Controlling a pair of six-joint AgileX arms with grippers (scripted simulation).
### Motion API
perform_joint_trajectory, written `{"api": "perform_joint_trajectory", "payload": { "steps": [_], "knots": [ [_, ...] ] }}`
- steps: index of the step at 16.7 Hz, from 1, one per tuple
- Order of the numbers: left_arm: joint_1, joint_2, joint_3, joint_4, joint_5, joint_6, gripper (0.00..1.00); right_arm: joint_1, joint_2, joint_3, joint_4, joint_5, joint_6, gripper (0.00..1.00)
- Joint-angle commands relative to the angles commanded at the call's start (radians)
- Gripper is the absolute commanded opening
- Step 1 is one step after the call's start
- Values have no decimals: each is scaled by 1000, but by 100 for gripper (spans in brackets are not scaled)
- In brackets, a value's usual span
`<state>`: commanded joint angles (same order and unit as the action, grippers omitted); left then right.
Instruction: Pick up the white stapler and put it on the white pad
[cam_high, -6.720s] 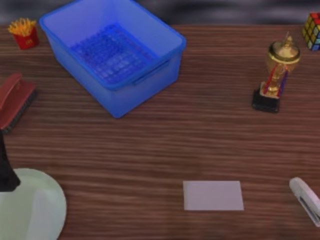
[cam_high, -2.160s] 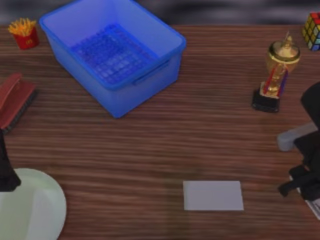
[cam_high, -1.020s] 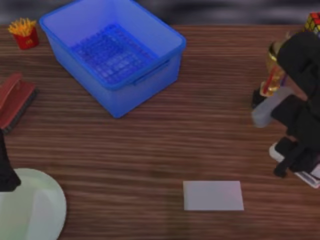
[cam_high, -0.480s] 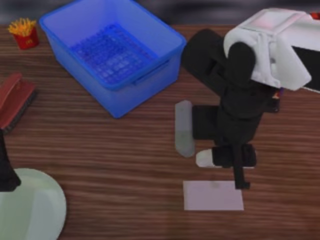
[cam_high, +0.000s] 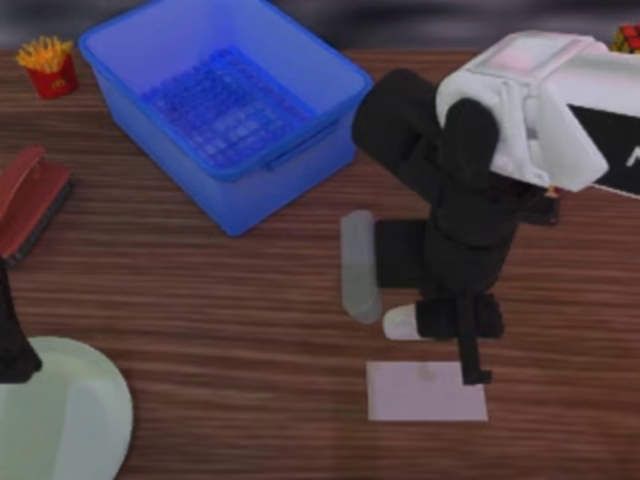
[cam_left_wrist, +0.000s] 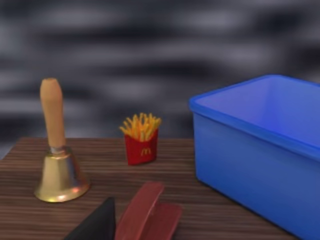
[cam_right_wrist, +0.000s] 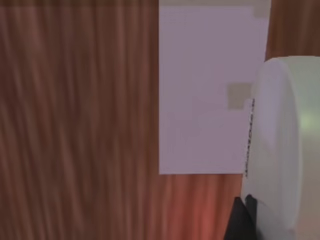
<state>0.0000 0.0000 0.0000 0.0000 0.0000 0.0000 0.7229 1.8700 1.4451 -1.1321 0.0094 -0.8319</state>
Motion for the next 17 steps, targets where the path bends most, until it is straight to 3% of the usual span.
{"api": "perform_joint_trajectory", "payload": {
  "steps": [7,13,17],
  "knots": [
    [0,0,0,0,0,0,100,5,102,-187,293,0,1,0],
    [0,0,0,0,0,0,100,7,118,-213,330,1,0,0],
    [0,0,0,0,0,0,100,7,118,-213,330,1,0,30]
  ]
}}
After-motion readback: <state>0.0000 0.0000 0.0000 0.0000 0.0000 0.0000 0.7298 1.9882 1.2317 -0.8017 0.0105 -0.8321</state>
